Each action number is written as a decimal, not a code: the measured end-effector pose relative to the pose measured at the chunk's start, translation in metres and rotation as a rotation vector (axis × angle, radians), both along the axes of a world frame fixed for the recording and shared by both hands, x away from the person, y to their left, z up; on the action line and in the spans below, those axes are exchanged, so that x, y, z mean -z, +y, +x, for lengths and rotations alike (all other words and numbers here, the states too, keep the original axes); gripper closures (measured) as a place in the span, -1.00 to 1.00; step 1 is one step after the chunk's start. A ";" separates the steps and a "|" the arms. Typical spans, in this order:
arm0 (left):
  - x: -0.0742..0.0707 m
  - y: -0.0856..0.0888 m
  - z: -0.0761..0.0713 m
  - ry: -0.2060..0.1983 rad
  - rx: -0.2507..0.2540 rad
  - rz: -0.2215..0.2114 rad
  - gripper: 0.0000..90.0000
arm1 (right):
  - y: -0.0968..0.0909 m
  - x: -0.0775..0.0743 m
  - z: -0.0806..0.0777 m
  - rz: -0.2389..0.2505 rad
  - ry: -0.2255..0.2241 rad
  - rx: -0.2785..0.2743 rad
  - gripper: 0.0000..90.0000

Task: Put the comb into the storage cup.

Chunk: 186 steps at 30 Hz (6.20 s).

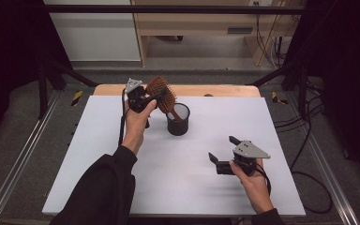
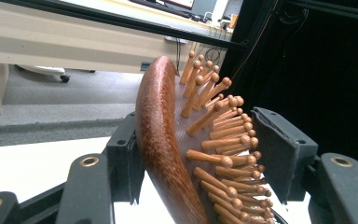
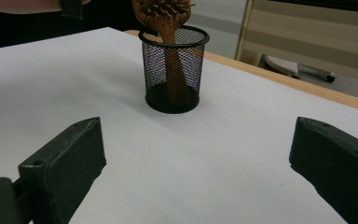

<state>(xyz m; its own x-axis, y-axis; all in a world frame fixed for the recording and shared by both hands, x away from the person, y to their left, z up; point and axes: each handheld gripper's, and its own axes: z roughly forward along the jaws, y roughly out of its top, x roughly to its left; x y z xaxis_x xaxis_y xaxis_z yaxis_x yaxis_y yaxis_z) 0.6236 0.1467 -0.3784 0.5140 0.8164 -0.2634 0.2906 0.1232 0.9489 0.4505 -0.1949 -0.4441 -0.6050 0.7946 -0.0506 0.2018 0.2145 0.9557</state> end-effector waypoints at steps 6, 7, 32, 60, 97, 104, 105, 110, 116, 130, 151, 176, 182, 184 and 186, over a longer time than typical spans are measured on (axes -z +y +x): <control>0.000 -0.001 0.000 -0.005 -0.004 0.004 -0.14 | 0.000 0.000 0.000 0.001 0.000 -0.001 -0.92; 0.000 -0.001 0.000 -0.006 -0.004 0.005 -0.15 | 0.000 0.000 0.000 0.001 0.001 0.000 -0.92; -0.001 -0.004 -0.002 -0.043 -0.015 0.042 -0.30 | 0.001 0.000 0.000 -0.002 0.002 -0.002 -0.92; 0.000 -0.006 -0.002 -0.031 -0.047 0.036 -0.86 | 0.001 0.000 0.000 -0.002 0.003 -0.003 -0.92; -0.002 0.005 -0.023 -0.076 -0.057 0.060 -0.91 | 0.002 0.000 0.000 -0.006 0.009 -0.001 -0.92; 0.004 0.009 -0.027 -0.063 -0.057 0.072 -0.91 | 0.003 0.000 0.001 -0.007 0.010 -0.003 -0.92; 0.005 0.009 -0.028 -0.062 -0.057 0.071 -0.91 | 0.003 0.000 0.001 -0.008 0.010 -0.003 -0.92; 0.005 0.013 -0.034 -0.067 -0.053 0.068 -0.91 | 0.002 0.000 0.000 -0.002 0.009 -0.002 -0.92; 0.001 0.017 -0.040 -0.076 -0.050 0.069 -0.91 | 0.002 0.001 0.001 0.001 0.012 -0.008 -0.92; -0.004 0.031 -0.057 -0.091 -0.052 0.073 -0.93 | 0.002 -0.001 0.000 0.004 0.014 0.004 -0.92; -0.010 0.045 -0.088 -0.090 -0.036 0.135 -0.94 | 0.005 -0.001 0.000 0.000 0.023 0.003 -0.91; -0.020 0.095 -0.127 -0.134 -0.055 0.142 -0.95 | 0.000 -0.001 -0.001 0.005 0.021 0.011 -0.91; -0.021 0.111 -0.135 -0.145 -0.073 0.154 -0.95 | -0.001 -0.002 -0.001 0.005 0.010 0.022 -0.91; -0.019 0.117 -0.138 -0.141 -0.079 0.151 -0.95 | -0.002 -0.002 -0.001 0.004 0.003 0.026 -0.91; -0.018 0.123 -0.141 -0.141 -0.084 0.149 -0.95 | -0.002 -0.002 -0.001 0.005 -0.002 0.029 -0.91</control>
